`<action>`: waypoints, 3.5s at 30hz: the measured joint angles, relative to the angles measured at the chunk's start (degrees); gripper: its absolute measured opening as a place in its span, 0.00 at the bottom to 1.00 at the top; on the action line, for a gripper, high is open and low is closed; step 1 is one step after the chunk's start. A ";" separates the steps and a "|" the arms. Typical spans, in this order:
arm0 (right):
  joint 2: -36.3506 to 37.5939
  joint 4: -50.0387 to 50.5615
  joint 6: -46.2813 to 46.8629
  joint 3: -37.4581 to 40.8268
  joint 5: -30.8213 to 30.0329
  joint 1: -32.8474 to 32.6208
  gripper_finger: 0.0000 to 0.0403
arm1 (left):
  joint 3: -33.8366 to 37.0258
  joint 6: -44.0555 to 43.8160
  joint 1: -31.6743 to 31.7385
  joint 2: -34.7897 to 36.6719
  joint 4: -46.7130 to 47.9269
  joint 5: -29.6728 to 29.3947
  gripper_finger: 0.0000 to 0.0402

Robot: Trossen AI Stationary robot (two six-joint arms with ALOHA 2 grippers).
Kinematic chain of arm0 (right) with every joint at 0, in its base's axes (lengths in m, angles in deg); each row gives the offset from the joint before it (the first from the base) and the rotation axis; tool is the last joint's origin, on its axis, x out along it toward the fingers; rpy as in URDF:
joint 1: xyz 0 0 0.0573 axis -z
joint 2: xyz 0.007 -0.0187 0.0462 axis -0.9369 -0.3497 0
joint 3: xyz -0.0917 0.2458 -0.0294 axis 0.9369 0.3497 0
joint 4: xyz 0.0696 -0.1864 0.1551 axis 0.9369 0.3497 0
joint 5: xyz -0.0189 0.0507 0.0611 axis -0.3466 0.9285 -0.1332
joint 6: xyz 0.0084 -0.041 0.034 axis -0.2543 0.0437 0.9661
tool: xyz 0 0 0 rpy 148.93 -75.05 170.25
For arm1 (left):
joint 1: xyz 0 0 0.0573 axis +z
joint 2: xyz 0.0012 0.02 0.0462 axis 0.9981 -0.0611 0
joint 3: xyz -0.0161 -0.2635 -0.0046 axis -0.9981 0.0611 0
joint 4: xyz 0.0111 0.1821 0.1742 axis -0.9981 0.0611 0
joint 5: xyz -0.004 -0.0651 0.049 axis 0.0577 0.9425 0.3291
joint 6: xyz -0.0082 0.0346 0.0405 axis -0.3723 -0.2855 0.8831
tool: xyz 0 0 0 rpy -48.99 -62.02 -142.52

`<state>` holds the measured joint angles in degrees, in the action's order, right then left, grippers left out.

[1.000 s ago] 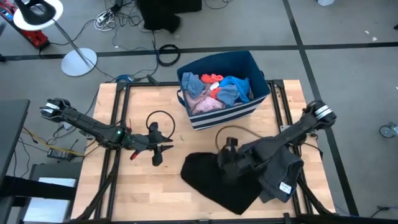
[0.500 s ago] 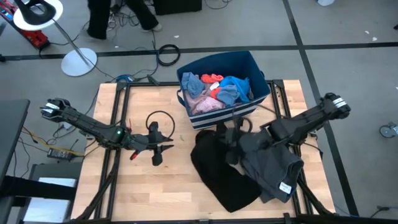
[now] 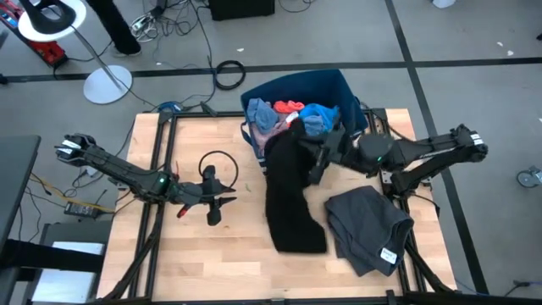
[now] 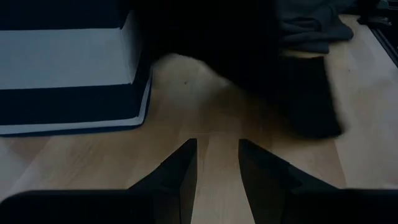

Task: Sort clothes
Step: Put the black shirt in the blue laundry bin organizer

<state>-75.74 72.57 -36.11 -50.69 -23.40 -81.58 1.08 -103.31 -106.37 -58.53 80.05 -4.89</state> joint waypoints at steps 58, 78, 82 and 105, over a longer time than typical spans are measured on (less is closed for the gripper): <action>-9.90 47.65 13.55 -25.00 25.21 45.56 0.03 | 0.00 1.21 0.00 0.00 0.61 -0.30 0.30; -36.11 59.20 17.97 -25.16 31.30 44.81 0.03 | 0.00 1.21 0.00 0.02 0.55 -0.52 0.30; -40.27 61.32 18.97 -25.24 31.96 45.42 0.04 | 0.00 1.21 0.00 0.00 0.58 -0.54 0.30; -28.70 60.59 18.87 -24.83 32.69 46.21 0.18 | 0.00 1.21 0.00 0.01 0.39 -0.54 0.30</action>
<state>-104.43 133.16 -17.24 -75.51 9.29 -35.37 1.08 -102.10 -106.37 -58.53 80.44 -5.43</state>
